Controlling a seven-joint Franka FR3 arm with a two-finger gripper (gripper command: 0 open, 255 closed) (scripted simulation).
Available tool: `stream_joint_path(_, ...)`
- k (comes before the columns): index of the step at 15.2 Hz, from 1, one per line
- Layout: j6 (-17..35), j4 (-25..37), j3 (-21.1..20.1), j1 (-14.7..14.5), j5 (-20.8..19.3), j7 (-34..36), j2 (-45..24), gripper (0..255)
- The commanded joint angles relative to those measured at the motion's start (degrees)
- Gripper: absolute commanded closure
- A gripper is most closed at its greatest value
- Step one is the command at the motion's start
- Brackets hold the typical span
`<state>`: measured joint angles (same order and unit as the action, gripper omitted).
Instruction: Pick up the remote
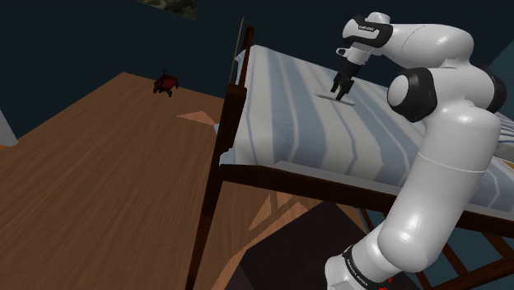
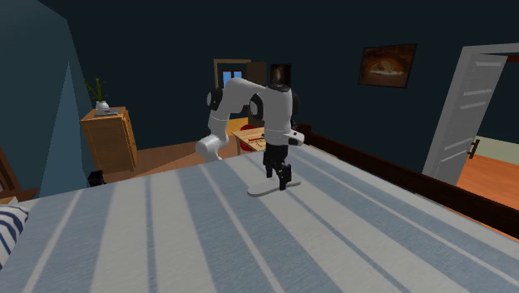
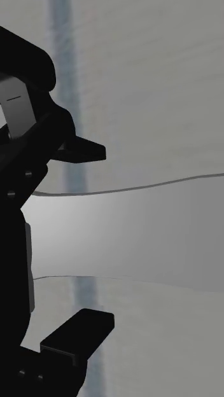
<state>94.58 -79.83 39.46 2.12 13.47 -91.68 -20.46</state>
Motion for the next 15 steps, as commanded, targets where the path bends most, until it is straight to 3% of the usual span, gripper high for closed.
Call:
stream_joint_path(1, 1.40, -1.54, -0.05, -0.33, -0.08, 0.01, 0.18, 0)
stream_joint_path(2, 1.41, -1.55, -0.04, -0.33, -0.08, 0.01, 0.18, 0)
stream_joint_path(3, 1.50, -1.73, -0.05, -0.45, -0.14, 0.10, 0.30, 255)
stream_joint_path(12, 1.40, -1.54, -0.04, -0.33, -0.07, 0.01, 0.17, 255)
stream_joint_path(15, -1.06, 1.23, 0.01, 0.18, 0.07, 0.07, -0.14, 255)
